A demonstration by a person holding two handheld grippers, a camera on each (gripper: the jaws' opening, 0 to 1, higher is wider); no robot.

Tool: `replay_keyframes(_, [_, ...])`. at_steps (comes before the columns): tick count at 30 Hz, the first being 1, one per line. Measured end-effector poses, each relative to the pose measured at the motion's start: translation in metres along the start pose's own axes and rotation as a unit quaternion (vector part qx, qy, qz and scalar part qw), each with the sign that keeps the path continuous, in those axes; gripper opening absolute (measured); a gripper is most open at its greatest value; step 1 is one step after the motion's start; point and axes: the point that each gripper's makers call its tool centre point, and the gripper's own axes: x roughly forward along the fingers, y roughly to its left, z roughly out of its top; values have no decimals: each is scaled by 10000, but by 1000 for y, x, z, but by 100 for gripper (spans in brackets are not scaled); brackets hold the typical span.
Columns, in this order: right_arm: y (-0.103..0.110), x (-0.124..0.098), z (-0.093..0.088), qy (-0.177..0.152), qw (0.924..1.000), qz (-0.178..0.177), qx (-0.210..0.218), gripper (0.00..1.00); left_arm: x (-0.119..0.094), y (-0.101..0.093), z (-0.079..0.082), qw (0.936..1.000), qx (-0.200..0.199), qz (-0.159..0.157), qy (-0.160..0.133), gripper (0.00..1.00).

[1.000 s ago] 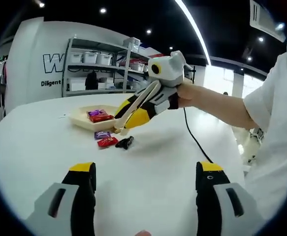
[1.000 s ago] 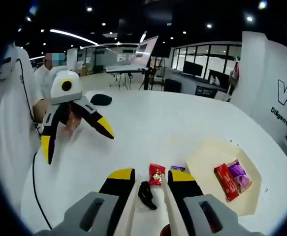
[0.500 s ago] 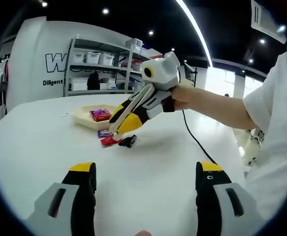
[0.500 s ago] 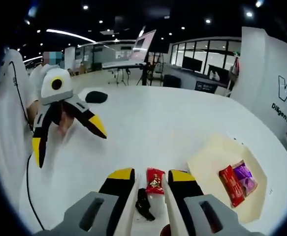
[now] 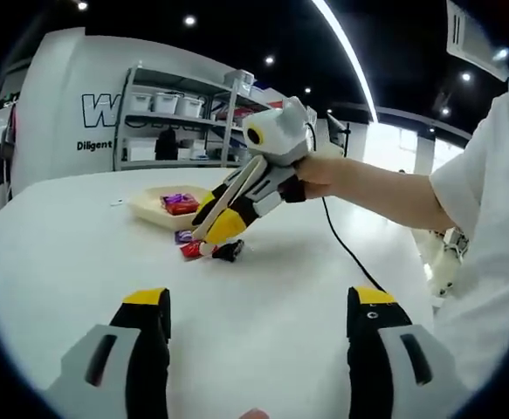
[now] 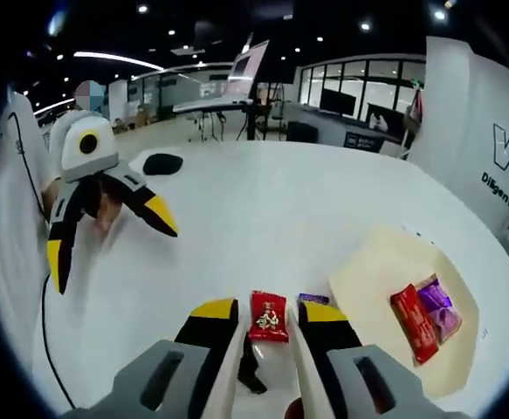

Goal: Place the target food into the container with the food tongs after gripping and lifting it, then release it inside without dropping or visibly crushing the food.

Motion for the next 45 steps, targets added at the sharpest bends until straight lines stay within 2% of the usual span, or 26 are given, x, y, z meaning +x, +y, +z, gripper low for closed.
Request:
replay_keyframes(15, [6, 4, 2, 70, 9998, 199, 52, 19, 0, 1, -1, 10000, -17, -19, 9, 81])
replay_keyframes(23, [7, 5, 1, 146, 9997, 188, 71, 17, -1, 1, -2, 10000, -15, -26, 18, 80])
replay_keyframes(27, [8, 3, 4, 87, 9997, 227, 69, 17, -1, 1, -4, 10000, -24, -27, 26, 80])
replay_keyframes(45, [-7, -32, 24, -128, 9998, -16, -128, 17, 1, -1, -3, 10000, -17, -50, 36, 79])
